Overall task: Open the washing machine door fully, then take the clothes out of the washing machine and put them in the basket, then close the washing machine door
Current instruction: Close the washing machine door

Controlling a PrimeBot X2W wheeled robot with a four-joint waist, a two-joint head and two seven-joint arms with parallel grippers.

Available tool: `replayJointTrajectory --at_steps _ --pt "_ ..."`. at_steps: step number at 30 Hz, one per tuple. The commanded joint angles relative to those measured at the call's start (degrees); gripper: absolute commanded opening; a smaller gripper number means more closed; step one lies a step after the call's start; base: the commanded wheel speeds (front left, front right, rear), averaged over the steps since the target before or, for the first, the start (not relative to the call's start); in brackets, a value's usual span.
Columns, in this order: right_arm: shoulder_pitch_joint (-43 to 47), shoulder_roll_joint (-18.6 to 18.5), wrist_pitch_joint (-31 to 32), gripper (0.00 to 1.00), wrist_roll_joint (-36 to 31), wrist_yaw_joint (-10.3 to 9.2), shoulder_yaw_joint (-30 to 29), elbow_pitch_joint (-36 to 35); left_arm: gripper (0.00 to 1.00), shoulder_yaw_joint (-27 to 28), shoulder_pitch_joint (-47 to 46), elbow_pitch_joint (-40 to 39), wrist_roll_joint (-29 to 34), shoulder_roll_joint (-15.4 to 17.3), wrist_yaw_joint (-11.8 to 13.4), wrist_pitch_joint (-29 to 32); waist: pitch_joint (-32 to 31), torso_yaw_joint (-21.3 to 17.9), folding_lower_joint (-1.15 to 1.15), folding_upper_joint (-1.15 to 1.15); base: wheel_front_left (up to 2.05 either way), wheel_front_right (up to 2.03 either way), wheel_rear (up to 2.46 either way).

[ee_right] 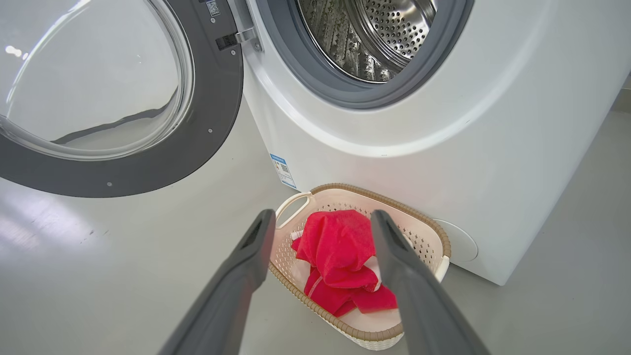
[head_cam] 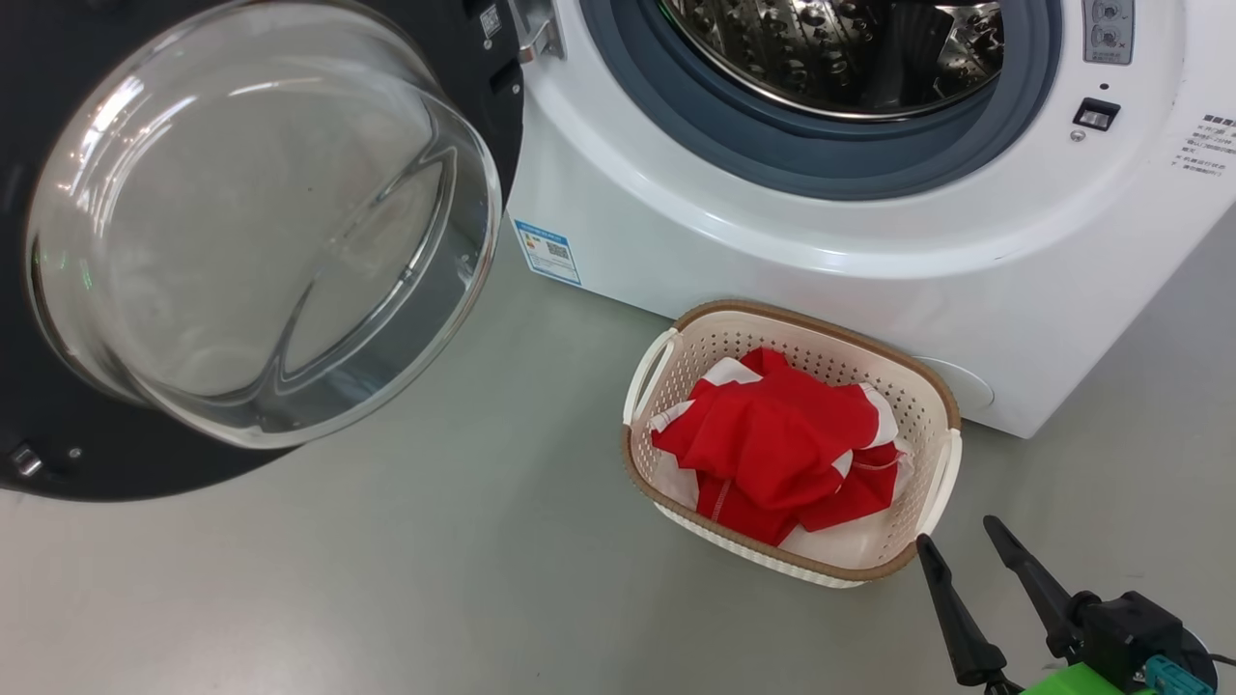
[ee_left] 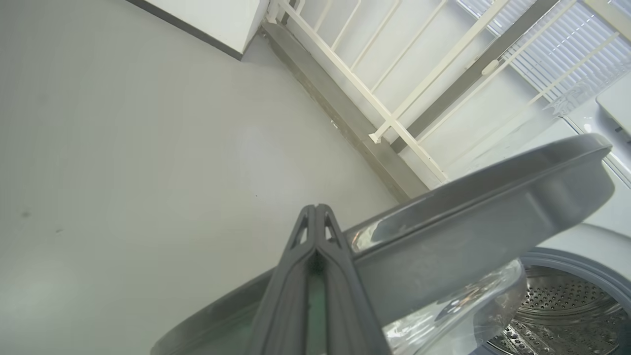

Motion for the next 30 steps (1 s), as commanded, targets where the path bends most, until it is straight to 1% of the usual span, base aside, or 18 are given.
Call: replayJointTrajectory --at_steps 1,9,17,30 --pt "-1.39 -0.99 -0.37 1.00 -0.50 0.36 1.08 -1.42 0.00 0.50 0.59 -2.23 -1.27 3.98 -0.33 1.12 -0.04 -0.04 0.00 0.00 0.00 0.00 0.00" --pt "-1.40 -0.51 -0.37 1.00 -0.58 0.36 0.77 -1.26 0.00 -2.21 3.22 -5.56 -4.91 4.06 -0.33 4.61 -0.87 -0.03 0.00 0.00 0.00 0.00 0.00" --pt "-0.79 0.51 -0.37 1.00 -0.59 0.36 0.36 -1.01 0.00 -4.61 7.16 -11.86 -9.24 4.05 -0.33 7.64 -2.76 0.56 0.00 0.00 0.00 0.00 0.00" --pt "0.45 1.37 -0.37 1.00 -0.51 0.36 0.44 -0.74 0.00 -9.04 12.76 -23.08 -14.99 6.37 -0.33 11.09 -5.45 0.92 0.00 0.00 0.00 0.00 0.00"
